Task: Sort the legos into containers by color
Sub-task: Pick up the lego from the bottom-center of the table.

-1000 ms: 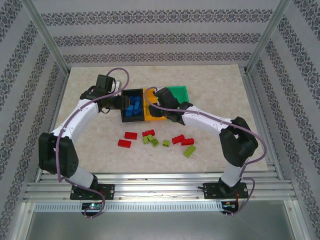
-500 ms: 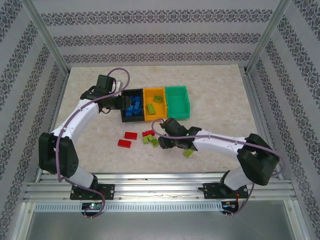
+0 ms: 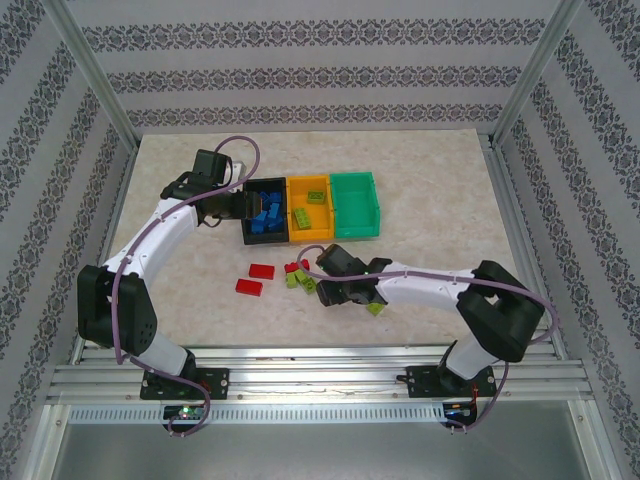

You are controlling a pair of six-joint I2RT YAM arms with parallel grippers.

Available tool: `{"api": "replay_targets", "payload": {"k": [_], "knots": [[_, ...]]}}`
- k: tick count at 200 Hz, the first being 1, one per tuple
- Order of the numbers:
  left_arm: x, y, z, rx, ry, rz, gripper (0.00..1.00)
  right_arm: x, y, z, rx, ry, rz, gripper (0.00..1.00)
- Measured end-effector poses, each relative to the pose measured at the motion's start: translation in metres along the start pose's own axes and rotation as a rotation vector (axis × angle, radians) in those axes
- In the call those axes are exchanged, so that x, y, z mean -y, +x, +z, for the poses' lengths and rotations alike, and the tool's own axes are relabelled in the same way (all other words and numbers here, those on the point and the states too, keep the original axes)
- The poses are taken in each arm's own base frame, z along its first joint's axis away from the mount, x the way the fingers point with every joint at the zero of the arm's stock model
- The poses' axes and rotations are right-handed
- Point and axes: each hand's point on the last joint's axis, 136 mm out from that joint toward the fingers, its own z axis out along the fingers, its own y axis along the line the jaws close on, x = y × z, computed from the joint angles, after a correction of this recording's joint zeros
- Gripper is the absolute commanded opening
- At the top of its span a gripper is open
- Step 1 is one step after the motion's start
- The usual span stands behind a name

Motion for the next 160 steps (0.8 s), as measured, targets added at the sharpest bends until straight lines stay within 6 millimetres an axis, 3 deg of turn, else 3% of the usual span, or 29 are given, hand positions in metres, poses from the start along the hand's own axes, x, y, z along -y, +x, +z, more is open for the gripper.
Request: {"api": "replay_targets", "payload": {"k": [45, 82, 120, 139, 160], "knots": [[0.000, 0.000, 0.000, 0.000, 0.000, 0.000, 0.58, -0.002, -0.011, 0.009, 0.006, 0.024, -0.002, 0.50], [0.000, 0.000, 0.000, 0.001, -0.001, 0.000, 0.58, -0.004, -0.013, 0.019, -0.006, 0.036, -0.027, 0.36], [0.000, 0.000, 0.000, 0.001, 0.000, 0.000, 0.58, -0.011, -0.027, 0.012, 0.020, 0.031, -0.048, 0.36], [0.001, 0.000, 0.000, 0.001, 0.001, 0.001, 0.58, -0.013, -0.044, 0.005, 0.043, 0.033, -0.066, 0.36], [0.002, 0.000, 0.000, 0.000, 0.003, 0.005, 0.58, -0.016, -0.086, -0.012, 0.125, 0.020, -0.071, 0.37]]}}
